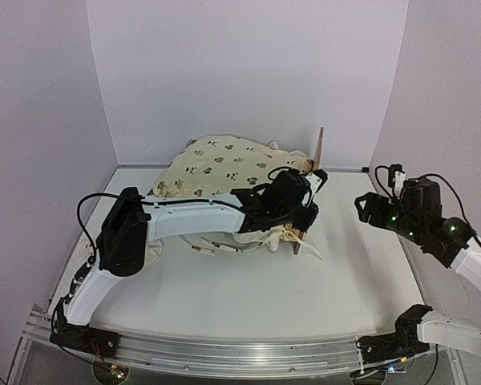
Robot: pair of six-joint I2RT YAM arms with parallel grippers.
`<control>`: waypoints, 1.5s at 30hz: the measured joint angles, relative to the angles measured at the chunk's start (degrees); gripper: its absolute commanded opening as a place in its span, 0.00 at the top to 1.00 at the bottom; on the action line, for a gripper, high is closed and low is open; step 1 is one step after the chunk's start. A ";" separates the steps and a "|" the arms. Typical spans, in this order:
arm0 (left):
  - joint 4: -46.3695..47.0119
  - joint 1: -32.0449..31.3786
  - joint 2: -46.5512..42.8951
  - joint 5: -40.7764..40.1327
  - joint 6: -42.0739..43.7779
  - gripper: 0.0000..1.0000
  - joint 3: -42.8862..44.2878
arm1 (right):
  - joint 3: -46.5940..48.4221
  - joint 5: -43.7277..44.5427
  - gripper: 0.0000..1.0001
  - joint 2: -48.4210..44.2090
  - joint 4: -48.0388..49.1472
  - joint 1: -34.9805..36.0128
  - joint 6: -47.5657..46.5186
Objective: Set up the pet bed
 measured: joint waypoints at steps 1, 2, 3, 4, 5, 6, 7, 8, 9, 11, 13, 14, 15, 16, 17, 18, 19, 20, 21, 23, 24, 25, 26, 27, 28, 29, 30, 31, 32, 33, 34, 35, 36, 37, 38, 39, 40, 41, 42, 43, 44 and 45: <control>0.28 0.00 -0.01 -0.54 -0.26 0.87 -0.26 | 0.00 0.05 0.22 0.00 -0.01 0.00 0.00; 0.68 0.06 -0.02 -0.65 -0.37 0.88 -0.58 | 0.00 0.10 0.22 0.00 -0.02 0.00 0.00; 1.50 -0.01 -0.13 -0.72 -0.40 0.88 -1.07 | 0.00 0.10 0.22 0.02 -0.02 0.00 0.00; 2.72 -0.05 -0.41 -0.86 -0.45 0.88 -2.05 | 0.00 0.10 0.22 0.02 -0.02 0.00 0.02; 3.41 -0.02 -0.78 -0.82 -0.60 0.88 -2.83 | 0.00 0.07 0.22 0.09 -0.03 0.00 0.03; 3.92 -0.01 -1.09 -0.78 -0.79 0.88 -3.47 | 0.00 0.06 0.22 0.16 -0.04 0.00 0.04; 4.31 -0.03 -1.34 -0.75 -1.27 0.88 -4.01 | 0.00 0.06 0.22 0.26 -0.04 0.00 0.04; 4.52 -0.03 -1.52 -0.73 -1.61 0.88 -4.33 | 0.00 0.02 0.22 0.37 -0.04 0.00 0.06; 4.58 -0.06 -1.61 -0.73 -1.99 0.87 -4.47 | 0.00 -0.05 0.22 0.47 -0.08 0.00 0.07; 4.60 -0.28 -1.66 -0.74 -2.82 0.87 -4.52 | 0.00 -0.10 0.22 0.50 -0.24 0.00 0.15; 4.43 -0.57 -1.59 -0.87 -3.47 0.87 -4.23 | 0.00 -0.09 0.22 0.29 -0.43 0.00 0.28; 4.20 -0.71 -1.42 -1.08 -3.86 0.87 -3.81 | 0.00 -0.07 0.22 0.11 -0.57 0.00 0.33; 3.64 -0.94 -0.74 -1.56 -4.26 0.88 -2.61 | 0.00 -0.04 0.22 -0.38 -0.83 0.00 0.43; 3.06 -1.19 0.04 -2.11 -4.74 0.88 -1.28 | 0.00 0.03 0.22 -0.89 -1.09 0.00 0.52; 2.38 -1.49 1.10 -2.86 -5.44 0.89 0.46 | 0.00 0.16 0.22 -1.52 -1.33 0.00 0.61; 1.86 -1.78 2.53 -3.62 -6.32 0.89 2.86 | 0.00 0.37 0.22 -2.23 -1.76 0.00 0.68; 1.69 -1.99 3.80 -4.12 -7.10 0.89 4.69 | 0.00 0.63 0.22 -3.09 -2.34 0.00 0.74; 1.69 -2.25 5.23 -4.70 -7.89 0.89 6.60 | 0.00 1.02 0.22 -4.08 -3.03 0.00 0.82; 1.95 -2.56 6.54 -5.30 -8.73 0.90 8.33 | 0.00 1.41 0.22 -5.00 -3.67 0.00 0.89; 3.03 -3.19 8.15 -6.47 -9.99 0.90 10.29 | 0.00 2.28 0.22 -6.82 -5.06 0.00 1.03; 3.55 -3.57 8.58 -7.06 -10.33 0.90 10.59 | 0.00 2.74 0.22 -7.62 -5.70 0.00 1.12; 4.08 -3.96 8.84 -7.68 -10.38 0.90 10.76 | 0.00 3.19 0.22 -8.45 -6.34 0.00 1.17; 4.76 -4.41 9.17 -8.36 -10.40 0.90 10.84 | 0.00 3.57 0.22 -9.18 -7.00 0.00 1.21; 5.64 -4.93 9.53 -9.05 -10.41 0.91 10.92 | 0.00 3.91 0.22 -9.85 -7.64 0.00 1.26; 6.60 -5.44 9.86 -9.63 -10.41 0.91 10.98 | 0.00 4.26 0.22 -10.51 -8.26 0.00 1.32; 7.47 -5.87 10.12 -9.98 -10.37 0.90 10.98 | 0.00 4.64 0.22 -11.19 -8.82 0.00 1.36; 8.69 -6.45 10.47 -10.21 -10.29 0.89 10.98 | 0.02 4.93 0.22 -11.73 -9.24 0.00 1.40; 9.81 -6.97 10.79 -10.20 -10.13 0.86 10.98 | 0.02 5.14 0.22 -12.16 -9.72 0.00 1.40; 10.78 -7.49 11.07 -10.12 -9.80 0.82 10.98 | 0.02 5.33 0.22 -12.45 -10.13 0.00 1.44; 11.73 -8.09 11.33 -9.99 -9.12 0.76 10.98 | 0.02 5.53 0.22 -12.66 -10.48 0.00 1.49; 12.70 -8.76 11.59 -9.74 -8.40 0.69 10.98 | 0.02 5.66 0.22 -12.72 -10.72 0.00 1.51; 13.44 -9.53 11.70 -9.30 -7.38 0.62 10.98 | 0.02 5.82 0.22 -12.74 -11.03 0.00 1.51; 13.96 -10.25 11.78 -8.25 -5.80 0.54 10.96 | 0.02 5.91 0.22 -12.74 -11.30 0.00 1.53; 14.63 -11.02 11.78 -7.16 -4.76 0.45 10.92 | 0.02 5.92 0.22 -12.68 -11.51 0.00 1.53; 15.52 -12.03 11.77 -6.59 -3.94 0.38 10.74 | 0.07 5.88 0.21 -12.54 -11.65 0.00 1.53; 16.46 -13.09 11.75 -6.05 -3.08 0.31 10.44 | 0.18 5.86 0.20 -12.35 -11.81 0.00 1.53; 17.14 -13.98 11.71 -5.69 -2.15 0.26 10.05 | 0.35 5.75 0.20 -12.01 -11.95 0.00 1.53; 18.00 -14.69 11.27 -4.89 -1.38 0.23 8.68 | 0.71 5.40 0.19 -11.45 -12.11 0.00 1.53; 18.59 -15.29 10.65 -4.27 -1.06 0.20 7.02 | 1.15 5.09 0.18 -10.81 -12.28 -0.03 1.37; 19.15 -15.85 9.90 -3.99 -0.40 0.18 5.16 | 1.65 4.79 0.17 -10.03 -12.70 -0.19 1.35; 19.53 -16.40 9.22 -3.64 0.30 0.17 3.40 | 2.10 4.39 0.17 -9.18 -12.92 -0.33 1.41; 19.99 -16.77 8.30 -3.26 0.97 0.15 1.30 | 2.67 3.54 0.16 -8.13 -13.03 -0.33 1.39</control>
